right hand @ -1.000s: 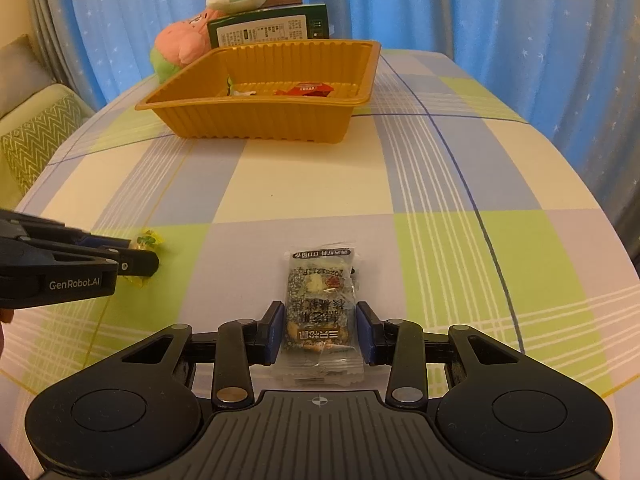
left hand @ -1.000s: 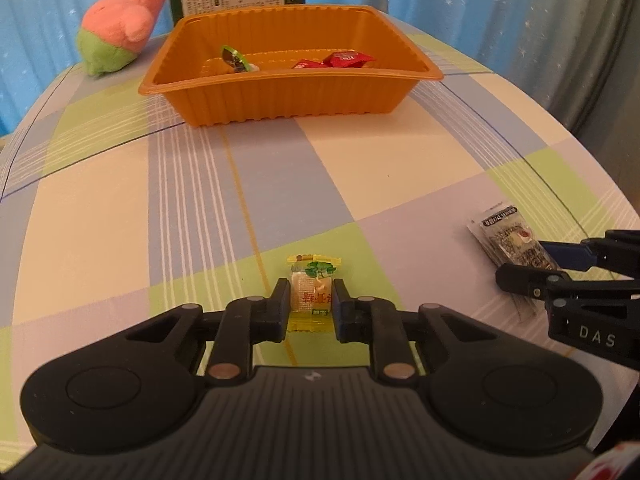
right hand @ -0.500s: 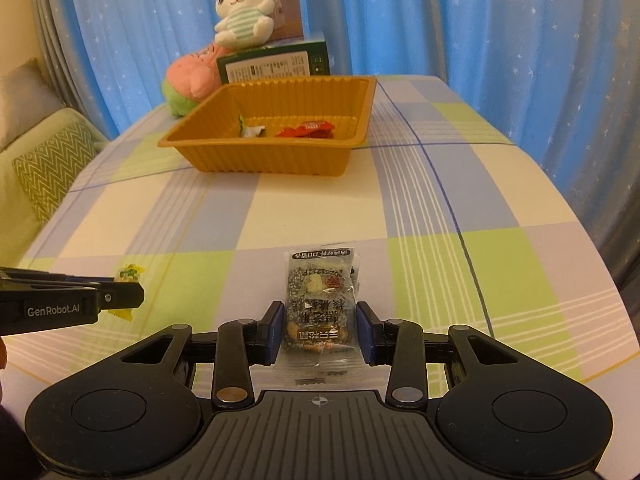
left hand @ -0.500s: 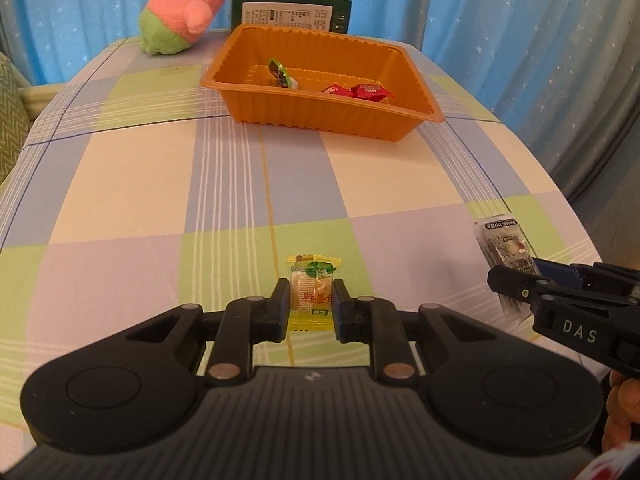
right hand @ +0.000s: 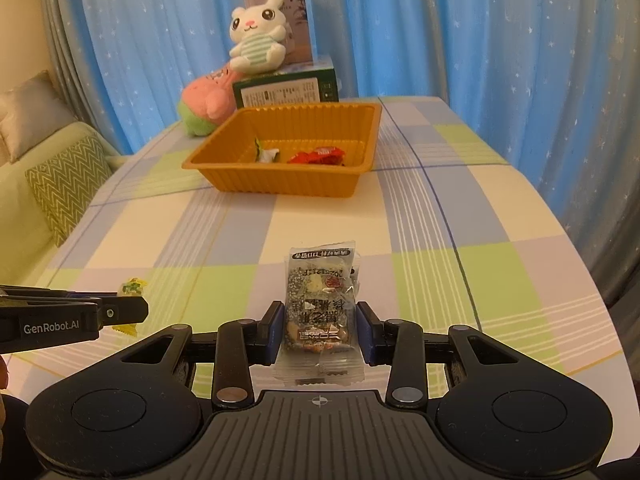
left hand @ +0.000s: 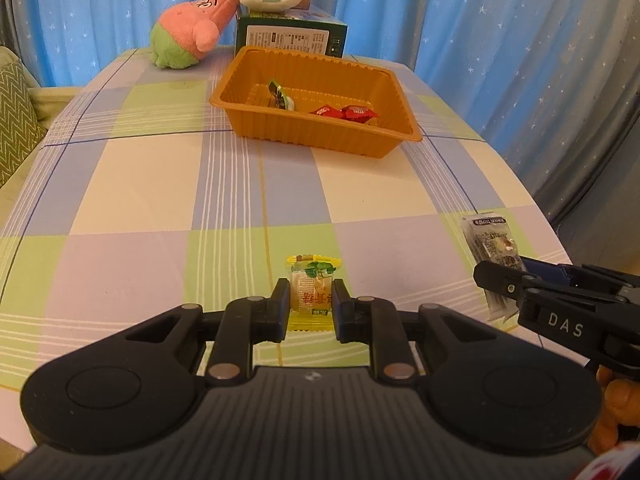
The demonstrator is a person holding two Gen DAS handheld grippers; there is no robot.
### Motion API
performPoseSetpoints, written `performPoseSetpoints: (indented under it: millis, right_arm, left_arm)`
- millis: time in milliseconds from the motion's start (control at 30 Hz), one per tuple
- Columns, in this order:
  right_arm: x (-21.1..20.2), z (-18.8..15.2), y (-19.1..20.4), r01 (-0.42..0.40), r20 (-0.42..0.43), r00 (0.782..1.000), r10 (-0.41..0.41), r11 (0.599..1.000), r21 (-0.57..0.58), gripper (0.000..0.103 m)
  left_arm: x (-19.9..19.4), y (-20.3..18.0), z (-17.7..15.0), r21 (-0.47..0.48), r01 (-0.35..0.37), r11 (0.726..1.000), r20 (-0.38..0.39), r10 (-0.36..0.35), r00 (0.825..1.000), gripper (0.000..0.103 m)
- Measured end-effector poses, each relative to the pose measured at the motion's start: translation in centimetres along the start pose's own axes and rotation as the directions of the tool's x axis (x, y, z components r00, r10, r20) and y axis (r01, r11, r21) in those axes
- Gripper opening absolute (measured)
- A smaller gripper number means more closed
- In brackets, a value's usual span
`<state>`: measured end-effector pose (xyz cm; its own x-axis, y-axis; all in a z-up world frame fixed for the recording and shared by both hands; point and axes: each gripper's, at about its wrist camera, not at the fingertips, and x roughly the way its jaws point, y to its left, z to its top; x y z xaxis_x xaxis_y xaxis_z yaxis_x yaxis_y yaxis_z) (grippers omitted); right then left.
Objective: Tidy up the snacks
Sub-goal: 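Carry both held snacks over the orange tray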
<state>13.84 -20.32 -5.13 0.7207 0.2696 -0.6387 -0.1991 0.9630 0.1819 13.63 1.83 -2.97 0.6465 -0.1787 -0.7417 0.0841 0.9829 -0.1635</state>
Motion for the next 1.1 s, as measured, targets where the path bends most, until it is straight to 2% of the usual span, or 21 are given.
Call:
performPoseSetpoints:
  millis: [1100]
  right_arm:
    - [0.2, 3.3, -0.5, 0.017, -0.006, 1.000, -0.017, 1.000, 0.001, 0.038]
  left_arm:
    - [-1.1, -0.1, 2.8, -0.001, 0.020, 1.000, 0.045, -0.020, 0.999, 0.019]
